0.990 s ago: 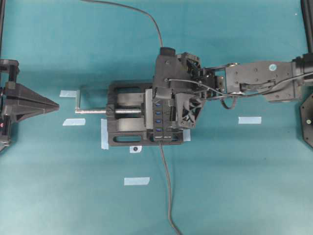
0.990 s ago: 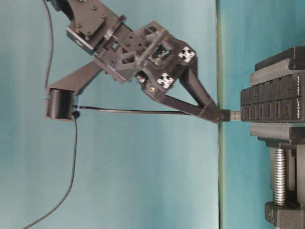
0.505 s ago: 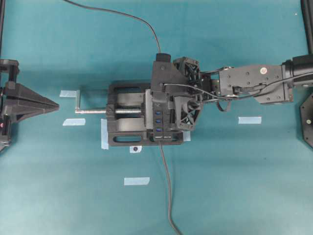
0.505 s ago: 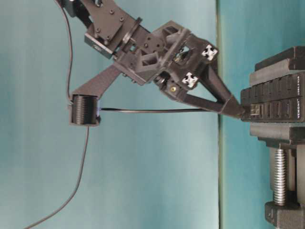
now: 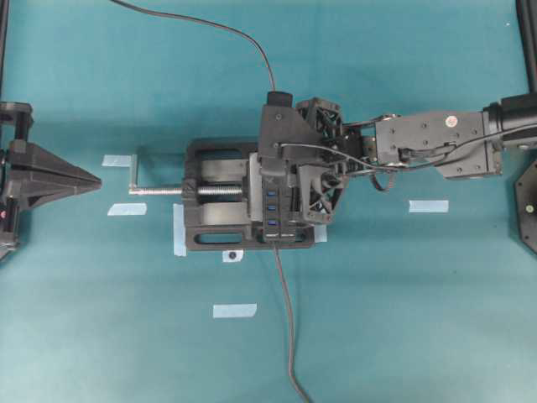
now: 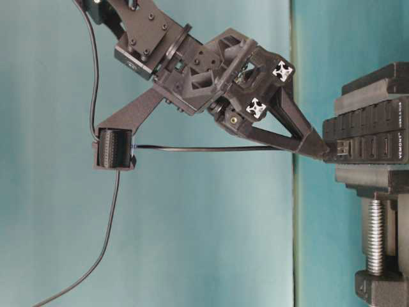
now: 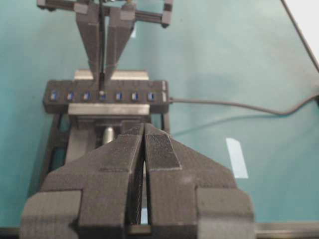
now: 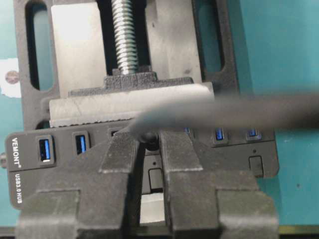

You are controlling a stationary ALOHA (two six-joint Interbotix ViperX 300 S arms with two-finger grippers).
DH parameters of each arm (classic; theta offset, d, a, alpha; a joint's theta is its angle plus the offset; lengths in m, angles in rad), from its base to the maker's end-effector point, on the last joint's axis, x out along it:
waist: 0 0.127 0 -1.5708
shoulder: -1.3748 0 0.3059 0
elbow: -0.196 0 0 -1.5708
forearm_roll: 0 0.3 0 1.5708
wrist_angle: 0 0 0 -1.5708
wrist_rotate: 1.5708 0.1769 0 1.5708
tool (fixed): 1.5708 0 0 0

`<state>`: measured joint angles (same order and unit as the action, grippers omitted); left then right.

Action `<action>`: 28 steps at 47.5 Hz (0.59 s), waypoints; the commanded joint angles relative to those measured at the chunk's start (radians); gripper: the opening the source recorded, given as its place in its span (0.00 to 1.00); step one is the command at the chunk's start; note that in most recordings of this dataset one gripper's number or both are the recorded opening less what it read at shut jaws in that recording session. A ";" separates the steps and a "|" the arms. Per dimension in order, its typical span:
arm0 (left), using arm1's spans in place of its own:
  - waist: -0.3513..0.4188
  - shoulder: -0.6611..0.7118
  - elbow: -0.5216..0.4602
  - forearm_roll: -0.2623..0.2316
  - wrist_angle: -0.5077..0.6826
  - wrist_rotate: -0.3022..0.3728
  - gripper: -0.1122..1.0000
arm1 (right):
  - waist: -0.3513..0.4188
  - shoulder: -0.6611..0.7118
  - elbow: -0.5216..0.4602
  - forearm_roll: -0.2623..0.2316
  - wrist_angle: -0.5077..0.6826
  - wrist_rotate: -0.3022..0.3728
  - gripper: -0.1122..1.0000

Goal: Insert the USB into the center port of the fixed hub
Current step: 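Press the plug down into the center blue port with the right gripper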

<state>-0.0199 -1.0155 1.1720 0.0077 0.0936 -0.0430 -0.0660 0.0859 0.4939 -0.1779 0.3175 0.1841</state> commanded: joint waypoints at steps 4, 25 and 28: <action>0.000 0.006 -0.017 0.002 -0.005 -0.002 0.10 | 0.005 -0.011 -0.025 0.002 -0.012 0.008 0.17; 0.000 0.006 -0.014 0.000 -0.005 -0.002 0.10 | 0.017 -0.003 -0.023 0.002 -0.003 0.008 0.17; 0.000 0.006 -0.014 0.000 -0.005 -0.002 0.10 | 0.018 -0.003 -0.025 0.000 -0.003 0.008 0.17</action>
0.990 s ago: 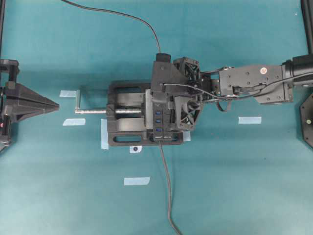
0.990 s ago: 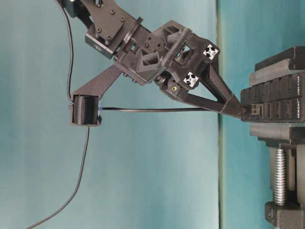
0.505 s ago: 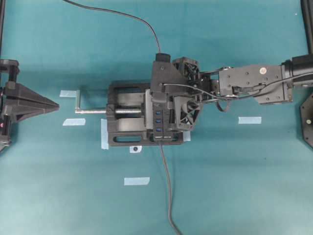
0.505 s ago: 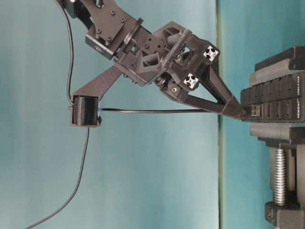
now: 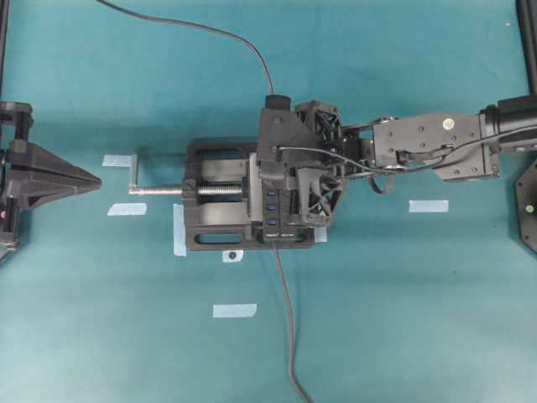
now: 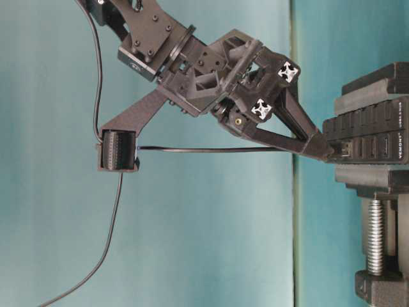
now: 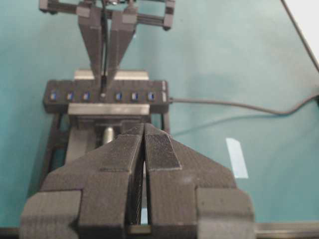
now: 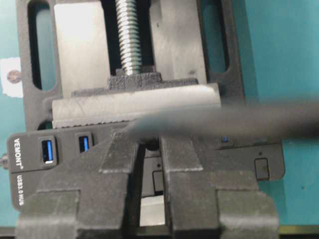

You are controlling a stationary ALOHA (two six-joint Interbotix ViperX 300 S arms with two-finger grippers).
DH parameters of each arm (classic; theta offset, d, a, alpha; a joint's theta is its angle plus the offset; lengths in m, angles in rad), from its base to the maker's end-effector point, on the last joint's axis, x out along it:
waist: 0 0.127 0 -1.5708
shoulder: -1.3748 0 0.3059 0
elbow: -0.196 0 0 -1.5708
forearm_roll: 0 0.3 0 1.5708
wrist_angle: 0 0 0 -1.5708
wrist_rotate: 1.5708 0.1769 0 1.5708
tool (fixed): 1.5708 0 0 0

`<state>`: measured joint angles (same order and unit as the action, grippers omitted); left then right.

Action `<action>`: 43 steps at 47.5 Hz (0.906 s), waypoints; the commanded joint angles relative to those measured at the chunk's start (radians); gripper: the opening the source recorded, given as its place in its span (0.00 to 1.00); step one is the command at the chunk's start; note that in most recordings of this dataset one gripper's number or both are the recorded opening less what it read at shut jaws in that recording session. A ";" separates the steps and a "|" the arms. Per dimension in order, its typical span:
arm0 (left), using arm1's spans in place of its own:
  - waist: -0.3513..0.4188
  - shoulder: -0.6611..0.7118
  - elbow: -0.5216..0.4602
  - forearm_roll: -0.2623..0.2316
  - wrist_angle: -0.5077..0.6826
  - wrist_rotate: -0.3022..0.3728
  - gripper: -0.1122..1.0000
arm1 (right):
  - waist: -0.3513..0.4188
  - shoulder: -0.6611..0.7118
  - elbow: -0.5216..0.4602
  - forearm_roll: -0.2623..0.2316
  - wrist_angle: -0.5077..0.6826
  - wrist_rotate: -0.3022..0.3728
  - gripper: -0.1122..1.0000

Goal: Insert the USB into the center port of the fixed hub
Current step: 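Press the plug down into the center blue port with the right gripper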

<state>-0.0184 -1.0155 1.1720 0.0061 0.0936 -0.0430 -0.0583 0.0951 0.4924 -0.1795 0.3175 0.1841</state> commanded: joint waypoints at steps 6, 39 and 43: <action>-0.003 0.006 -0.012 0.002 -0.005 -0.002 0.10 | 0.009 -0.009 -0.023 0.003 -0.003 0.008 0.17; -0.002 0.006 -0.014 0.002 -0.005 -0.003 0.10 | -0.018 0.012 -0.012 0.002 -0.003 0.005 0.17; -0.002 0.006 -0.012 0.003 -0.006 -0.005 0.10 | -0.021 0.012 -0.011 0.003 -0.003 0.005 0.17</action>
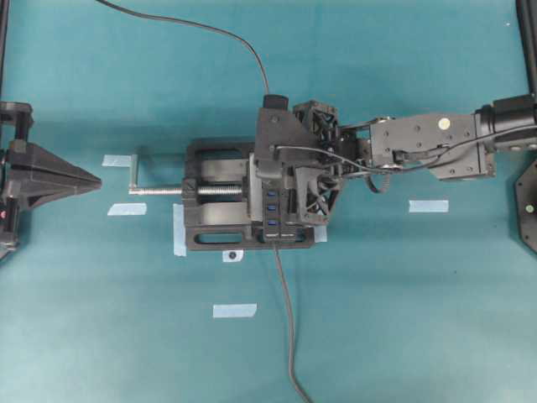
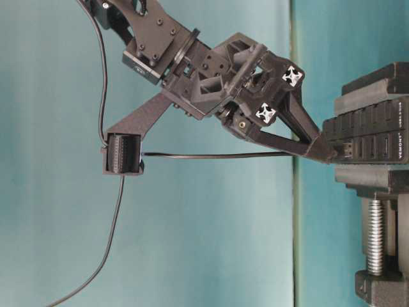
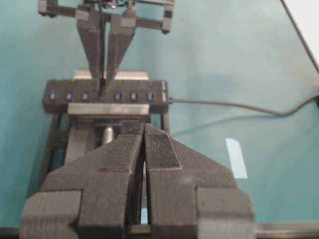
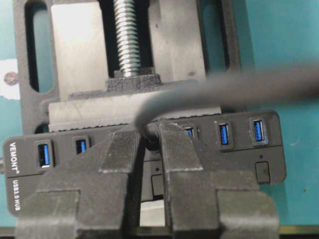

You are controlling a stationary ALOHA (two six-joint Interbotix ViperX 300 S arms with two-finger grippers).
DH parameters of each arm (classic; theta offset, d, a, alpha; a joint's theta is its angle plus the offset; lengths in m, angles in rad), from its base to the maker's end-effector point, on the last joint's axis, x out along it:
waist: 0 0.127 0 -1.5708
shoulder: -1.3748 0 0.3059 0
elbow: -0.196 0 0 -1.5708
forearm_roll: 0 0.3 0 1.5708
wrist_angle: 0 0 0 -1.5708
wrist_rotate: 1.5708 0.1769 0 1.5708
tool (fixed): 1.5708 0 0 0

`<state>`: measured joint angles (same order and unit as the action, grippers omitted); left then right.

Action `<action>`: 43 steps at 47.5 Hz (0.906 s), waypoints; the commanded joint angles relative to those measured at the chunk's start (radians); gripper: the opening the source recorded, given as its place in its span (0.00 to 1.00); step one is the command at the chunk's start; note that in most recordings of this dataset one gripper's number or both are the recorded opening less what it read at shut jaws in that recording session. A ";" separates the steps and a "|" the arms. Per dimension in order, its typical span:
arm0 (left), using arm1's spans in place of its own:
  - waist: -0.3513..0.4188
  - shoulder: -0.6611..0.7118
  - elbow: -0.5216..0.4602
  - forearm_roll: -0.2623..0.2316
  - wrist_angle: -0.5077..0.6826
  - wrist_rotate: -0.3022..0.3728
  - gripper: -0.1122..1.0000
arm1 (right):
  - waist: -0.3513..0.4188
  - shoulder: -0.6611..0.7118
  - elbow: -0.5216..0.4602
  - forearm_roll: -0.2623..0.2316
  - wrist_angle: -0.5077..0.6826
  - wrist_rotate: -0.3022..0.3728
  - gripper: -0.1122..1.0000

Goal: Insert the USB into the center port of the fixed hub
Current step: 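Press the plug down into the center blue port with the right gripper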

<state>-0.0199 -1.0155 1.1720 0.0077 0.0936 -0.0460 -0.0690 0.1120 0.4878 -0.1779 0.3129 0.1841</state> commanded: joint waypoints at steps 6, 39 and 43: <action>-0.002 0.006 -0.012 0.002 -0.005 -0.002 0.10 | -0.012 -0.005 0.000 0.000 0.002 0.003 0.17; 0.000 0.000 -0.012 0.000 -0.005 -0.002 0.10 | -0.012 0.003 0.035 0.002 -0.014 0.006 0.17; 0.000 0.000 -0.012 0.000 -0.005 -0.002 0.10 | -0.012 0.002 0.038 0.002 -0.014 0.008 0.17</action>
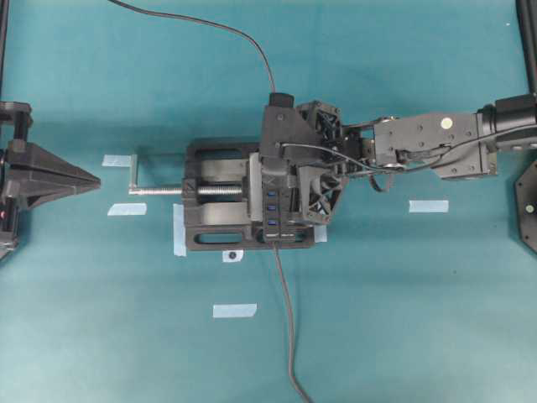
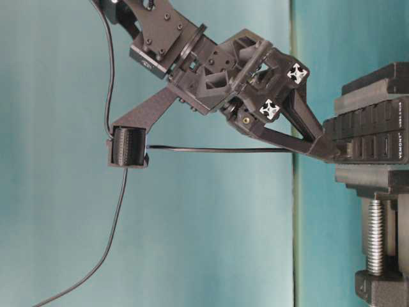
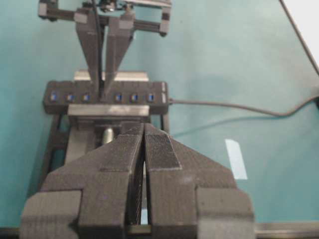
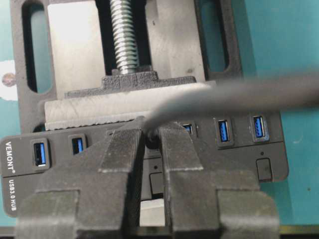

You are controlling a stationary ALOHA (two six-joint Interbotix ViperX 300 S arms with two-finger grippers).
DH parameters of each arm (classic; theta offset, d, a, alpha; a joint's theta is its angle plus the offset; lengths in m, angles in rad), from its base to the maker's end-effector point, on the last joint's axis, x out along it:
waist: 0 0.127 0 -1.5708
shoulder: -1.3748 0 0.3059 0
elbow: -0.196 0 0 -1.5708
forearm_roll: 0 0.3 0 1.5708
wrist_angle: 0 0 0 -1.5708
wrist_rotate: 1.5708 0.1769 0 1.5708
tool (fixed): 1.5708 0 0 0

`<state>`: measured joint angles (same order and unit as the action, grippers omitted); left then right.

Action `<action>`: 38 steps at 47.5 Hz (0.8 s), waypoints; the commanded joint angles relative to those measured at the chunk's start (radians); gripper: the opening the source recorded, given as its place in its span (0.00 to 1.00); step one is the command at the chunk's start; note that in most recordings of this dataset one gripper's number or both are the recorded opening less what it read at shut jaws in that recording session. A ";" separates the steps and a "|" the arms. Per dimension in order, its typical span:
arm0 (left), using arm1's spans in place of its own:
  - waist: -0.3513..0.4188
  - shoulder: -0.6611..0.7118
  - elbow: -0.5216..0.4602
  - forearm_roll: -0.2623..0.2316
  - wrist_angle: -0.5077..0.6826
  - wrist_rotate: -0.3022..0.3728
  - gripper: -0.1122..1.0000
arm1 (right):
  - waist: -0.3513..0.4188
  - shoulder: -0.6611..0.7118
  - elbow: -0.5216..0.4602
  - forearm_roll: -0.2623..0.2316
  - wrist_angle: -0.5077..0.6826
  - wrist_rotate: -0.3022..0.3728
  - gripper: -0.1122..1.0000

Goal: Insert the USB into the center port of the fixed hub
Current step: 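Press the plug down into the center blue port with the right gripper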

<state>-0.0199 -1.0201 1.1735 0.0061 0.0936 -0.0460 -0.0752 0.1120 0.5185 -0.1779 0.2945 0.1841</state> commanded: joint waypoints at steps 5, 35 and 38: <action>0.000 0.000 -0.012 0.002 -0.005 -0.002 0.10 | -0.006 0.000 0.008 0.002 0.005 0.008 0.17; 0.000 0.000 -0.011 0.003 -0.005 -0.002 0.10 | -0.005 0.029 0.009 0.002 0.014 0.008 0.17; 0.000 0.000 -0.011 0.003 -0.005 -0.002 0.10 | -0.005 0.031 0.009 0.002 0.014 0.008 0.17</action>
<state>-0.0199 -1.0247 1.1735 0.0077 0.0936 -0.0460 -0.0752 0.1243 0.5216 -0.1779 0.2961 0.1841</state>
